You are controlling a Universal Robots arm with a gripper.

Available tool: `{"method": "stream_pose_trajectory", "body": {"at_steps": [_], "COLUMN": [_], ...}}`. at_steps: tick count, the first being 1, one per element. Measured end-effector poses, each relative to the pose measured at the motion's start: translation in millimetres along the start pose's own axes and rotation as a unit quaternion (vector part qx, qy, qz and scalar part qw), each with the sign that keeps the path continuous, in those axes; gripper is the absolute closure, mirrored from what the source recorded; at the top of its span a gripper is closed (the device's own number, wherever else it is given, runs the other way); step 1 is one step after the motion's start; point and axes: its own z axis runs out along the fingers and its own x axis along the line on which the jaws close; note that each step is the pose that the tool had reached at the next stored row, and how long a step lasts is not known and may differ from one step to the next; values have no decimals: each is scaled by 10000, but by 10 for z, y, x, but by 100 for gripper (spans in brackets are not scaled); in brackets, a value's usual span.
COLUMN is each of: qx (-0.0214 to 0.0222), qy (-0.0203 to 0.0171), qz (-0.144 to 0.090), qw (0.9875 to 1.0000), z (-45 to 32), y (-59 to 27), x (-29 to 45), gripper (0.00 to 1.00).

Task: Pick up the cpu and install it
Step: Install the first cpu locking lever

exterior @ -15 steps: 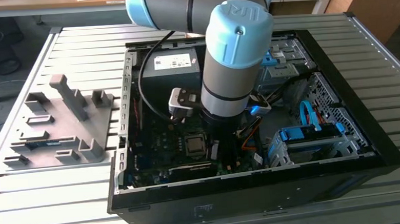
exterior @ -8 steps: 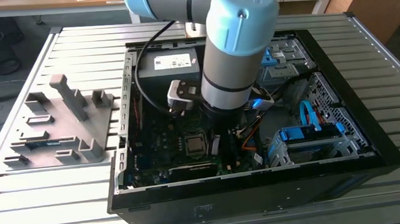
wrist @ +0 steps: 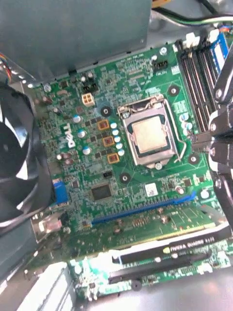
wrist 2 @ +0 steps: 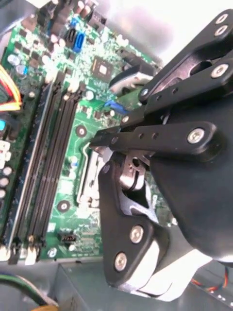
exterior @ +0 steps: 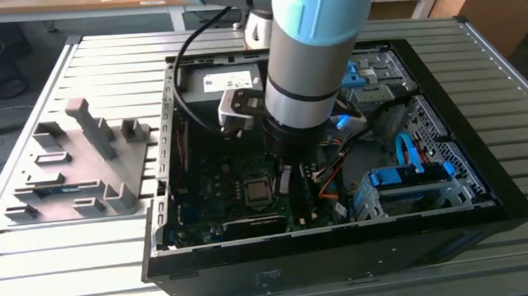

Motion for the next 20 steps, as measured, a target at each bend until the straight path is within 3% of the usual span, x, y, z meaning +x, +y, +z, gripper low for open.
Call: {"method": "stream_pose_trajectory", "body": {"at_steps": [3, 5, 8, 13, 20], "qx": [1, 8, 78, 98, 98], "qy": [1, -2, -19, -25, -26], "qz": [0, 0, 1, 0, 0], "qw": [10000, 10000, 10000, 9999, 9999], "z": [6, 12, 5, -176, -192], "y": [83, 158, 236, 258, 259], "x": [-76, -87, -67, -62, -62], "gripper": [90, 90, 90, 90, 90]}}
